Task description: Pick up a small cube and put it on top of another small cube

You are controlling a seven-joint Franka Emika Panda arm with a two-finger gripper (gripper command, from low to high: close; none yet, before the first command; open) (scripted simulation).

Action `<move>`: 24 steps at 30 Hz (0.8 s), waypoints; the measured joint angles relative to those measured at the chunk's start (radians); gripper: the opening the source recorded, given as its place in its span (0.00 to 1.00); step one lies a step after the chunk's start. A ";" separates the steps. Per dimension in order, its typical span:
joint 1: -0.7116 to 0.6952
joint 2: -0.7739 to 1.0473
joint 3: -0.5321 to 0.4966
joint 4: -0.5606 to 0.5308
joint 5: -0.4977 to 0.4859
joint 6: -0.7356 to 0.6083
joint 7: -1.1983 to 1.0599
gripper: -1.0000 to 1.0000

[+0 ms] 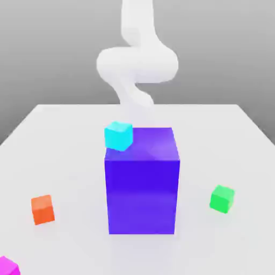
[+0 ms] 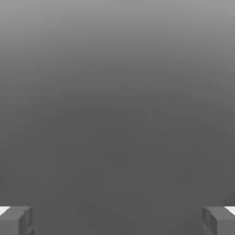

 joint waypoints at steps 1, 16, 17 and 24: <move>-0.003 0.039 -0.011 0.006 0.003 0.008 -0.002 0.50; -0.063 0.585 -0.161 0.093 0.094 0.118 -0.061 0.50; -0.075 0.622 -0.168 0.099 0.103 0.125 -0.067 0.50; -0.147 0.877 -0.192 0.140 0.159 0.175 -0.104 0.50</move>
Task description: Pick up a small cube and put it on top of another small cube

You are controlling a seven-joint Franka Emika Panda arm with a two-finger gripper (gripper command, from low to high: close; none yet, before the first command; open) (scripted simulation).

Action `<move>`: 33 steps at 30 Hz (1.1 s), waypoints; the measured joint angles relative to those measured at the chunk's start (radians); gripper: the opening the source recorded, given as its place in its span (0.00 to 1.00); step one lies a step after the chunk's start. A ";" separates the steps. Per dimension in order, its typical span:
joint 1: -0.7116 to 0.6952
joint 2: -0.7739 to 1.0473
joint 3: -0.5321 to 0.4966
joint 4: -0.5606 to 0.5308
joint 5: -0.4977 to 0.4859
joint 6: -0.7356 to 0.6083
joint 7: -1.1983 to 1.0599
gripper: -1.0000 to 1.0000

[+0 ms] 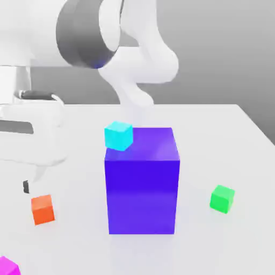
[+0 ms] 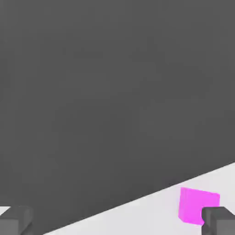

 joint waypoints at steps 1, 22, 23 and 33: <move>-0.009 0.036 -0.003 0.006 0.006 0.007 -0.004 0.50; -0.108 0.398 -0.003 0.071 0.071 0.125 -0.047 0.00; -0.100 0.364 -0.013 0.062 0.059 0.100 -0.039 0.00; 0.140 0.094 0.147 -0.208 -0.024 0.109 -0.046 0.00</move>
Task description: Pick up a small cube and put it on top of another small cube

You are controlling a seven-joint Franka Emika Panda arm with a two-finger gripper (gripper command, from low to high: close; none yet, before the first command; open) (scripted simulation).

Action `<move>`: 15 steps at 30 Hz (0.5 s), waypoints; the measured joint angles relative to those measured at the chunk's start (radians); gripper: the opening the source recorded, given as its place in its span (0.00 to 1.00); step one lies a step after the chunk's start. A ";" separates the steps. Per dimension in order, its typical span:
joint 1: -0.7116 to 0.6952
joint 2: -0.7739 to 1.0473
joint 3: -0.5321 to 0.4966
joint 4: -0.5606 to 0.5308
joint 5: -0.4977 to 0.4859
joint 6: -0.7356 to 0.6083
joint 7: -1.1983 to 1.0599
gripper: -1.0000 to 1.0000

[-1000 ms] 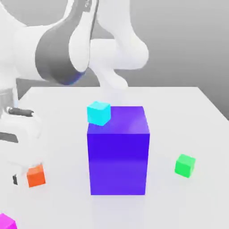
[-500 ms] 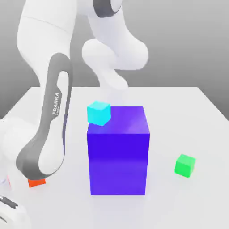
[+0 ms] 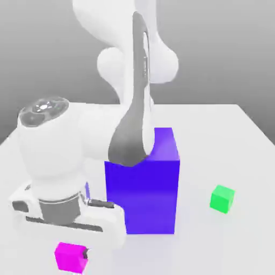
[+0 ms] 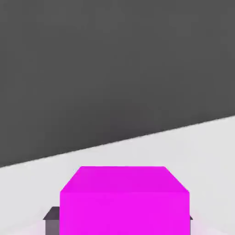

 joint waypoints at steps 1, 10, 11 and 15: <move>0.025 -0.027 0.023 -0.031 -0.007 0.005 -0.003 0.00; 0.412 -0.319 0.253 -0.363 -0.044 0.055 -0.061 0.00; 0.436 -0.350 0.268 -0.398 -0.046 0.060 -0.068 0.00; 0.488 -0.370 0.323 -0.480 -0.073 0.126 -0.070 0.00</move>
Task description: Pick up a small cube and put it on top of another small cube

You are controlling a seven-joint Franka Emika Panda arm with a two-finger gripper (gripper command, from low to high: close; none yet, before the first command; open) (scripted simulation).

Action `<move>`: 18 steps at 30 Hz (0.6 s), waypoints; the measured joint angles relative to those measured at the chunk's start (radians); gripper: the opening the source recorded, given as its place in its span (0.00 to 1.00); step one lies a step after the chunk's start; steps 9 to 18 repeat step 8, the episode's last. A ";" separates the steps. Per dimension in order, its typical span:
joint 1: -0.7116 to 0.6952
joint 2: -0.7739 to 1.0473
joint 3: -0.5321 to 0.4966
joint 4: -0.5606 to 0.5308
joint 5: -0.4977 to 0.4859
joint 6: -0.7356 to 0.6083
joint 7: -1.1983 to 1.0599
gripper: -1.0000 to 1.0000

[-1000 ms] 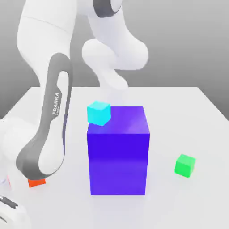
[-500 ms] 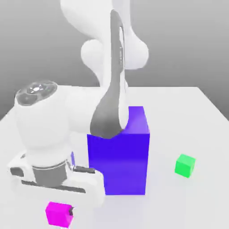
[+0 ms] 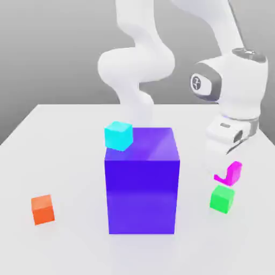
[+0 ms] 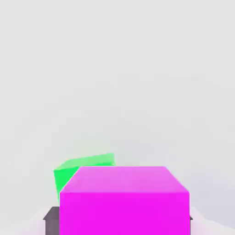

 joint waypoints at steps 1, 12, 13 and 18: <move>-0.001 0.030 0.002 -0.002 -0.019 0.031 0.013 0.00; 0.012 0.190 -0.040 0.002 -0.151 0.182 0.105 1.00; 0.012 0.190 -0.040 0.002 -0.151 0.182 0.105 1.00; 0.012 0.190 -0.040 0.002 -0.151 0.182 0.105 1.00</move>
